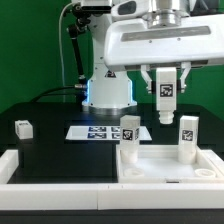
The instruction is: Assemble square table
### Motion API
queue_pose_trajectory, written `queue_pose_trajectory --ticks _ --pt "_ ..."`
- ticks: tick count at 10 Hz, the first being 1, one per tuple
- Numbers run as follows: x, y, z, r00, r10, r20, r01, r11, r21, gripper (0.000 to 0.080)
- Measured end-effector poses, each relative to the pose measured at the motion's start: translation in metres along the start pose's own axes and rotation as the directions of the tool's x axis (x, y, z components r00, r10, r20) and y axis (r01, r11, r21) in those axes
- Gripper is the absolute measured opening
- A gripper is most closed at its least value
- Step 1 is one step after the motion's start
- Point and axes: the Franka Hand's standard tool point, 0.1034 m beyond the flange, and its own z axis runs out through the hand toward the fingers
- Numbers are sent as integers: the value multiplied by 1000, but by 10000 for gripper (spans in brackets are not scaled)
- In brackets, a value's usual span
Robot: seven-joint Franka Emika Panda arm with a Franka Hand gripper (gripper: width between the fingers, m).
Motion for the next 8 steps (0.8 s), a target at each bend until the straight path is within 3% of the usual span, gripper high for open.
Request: queue_pose_trajectory --ticks 3,5,6,7,8 --pt "-3 -3 3 1000 -12 -5 12 1000 1 286" --pt "-13 -34 25 992 -94 -87 95 995 9 286" --pt "-10 -46 30 987 -132 -96 133 991 11 286" --pt "-6 -54 28 984 -140 -107 143 990 18 286" --pt "-7 -52 29 984 -143 -104 145 989 14 286"
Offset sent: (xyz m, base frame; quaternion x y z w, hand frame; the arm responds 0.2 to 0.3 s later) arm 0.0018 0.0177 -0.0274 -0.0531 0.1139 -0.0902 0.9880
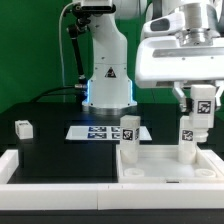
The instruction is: Assemble square table
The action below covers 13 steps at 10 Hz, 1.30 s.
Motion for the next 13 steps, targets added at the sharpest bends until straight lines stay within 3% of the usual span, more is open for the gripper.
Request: queue_pose_trajectory --ticks 3,6,9,13 --pt "-1 0 1 1000 -10 2 10 1000 -1 286" --pt "7 -5 21 999 -33 -12 33 999 -10 286" --pt "-3 -2 40 998 -53 -22 53 998 -25 286" --pt "-18 -12 45 998 -60 -7 59 998 -18 286"
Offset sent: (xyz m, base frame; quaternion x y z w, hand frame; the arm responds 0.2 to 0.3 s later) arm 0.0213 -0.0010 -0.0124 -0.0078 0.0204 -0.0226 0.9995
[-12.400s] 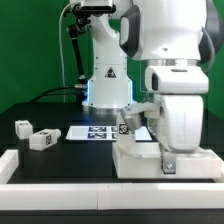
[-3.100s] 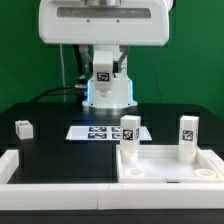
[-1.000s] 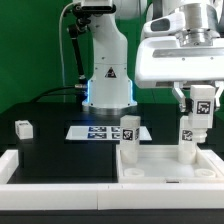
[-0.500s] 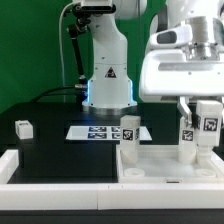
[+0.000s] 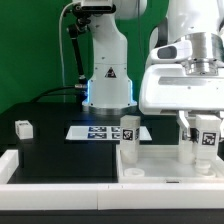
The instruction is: Assemble square table
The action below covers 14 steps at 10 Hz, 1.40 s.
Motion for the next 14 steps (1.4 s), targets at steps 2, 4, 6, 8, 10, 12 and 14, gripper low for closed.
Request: queue_pose_trajectory --ticks 2,4,6,8,10,12,14 --pt "-3 -8 0 1000 -7 3 7 1000 9 286" --pt "-1 -7 1 1000 -17 -16 17 1000 8 286" --pt "0 -6 1 999 -33 -12 33 999 7 286" --pt "2 2 1 999 -53 5 53 999 1 286" --pt "0 5 2 998 -57 5 57 998 -2 286" --pt "0 2 4 998 -63 -9 63 998 -1 286" --pt "-4 -4 5 998 -63 0 63 998 3 286"
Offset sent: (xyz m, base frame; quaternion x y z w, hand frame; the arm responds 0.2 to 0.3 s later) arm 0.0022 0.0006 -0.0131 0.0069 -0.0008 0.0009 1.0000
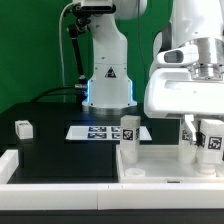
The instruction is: Assemble square table
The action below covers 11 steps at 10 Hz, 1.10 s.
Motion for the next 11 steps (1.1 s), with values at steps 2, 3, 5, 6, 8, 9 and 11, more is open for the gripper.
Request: queue_pose_trajectory --ticks 2,3,5,6,8,9,11 --pt "0 1 0 1000 -2 2 2 1000 -1 286" --pt "-2 2 1 1000 -7 11 7 1000 -2 286" --pt "-2 3 1 1000 -9 13 9 1000 -3 286" --pt "-2 3 1 1000 -9 13 9 1000 -3 381" --pt "-2 3 1 1000 -9 13 10 1000 -3 613" --pt "-2 3 1 1000 -10 13 10 1000 -3 613" --pt "-2 3 1 1000 -10 13 10 1000 -3 642"
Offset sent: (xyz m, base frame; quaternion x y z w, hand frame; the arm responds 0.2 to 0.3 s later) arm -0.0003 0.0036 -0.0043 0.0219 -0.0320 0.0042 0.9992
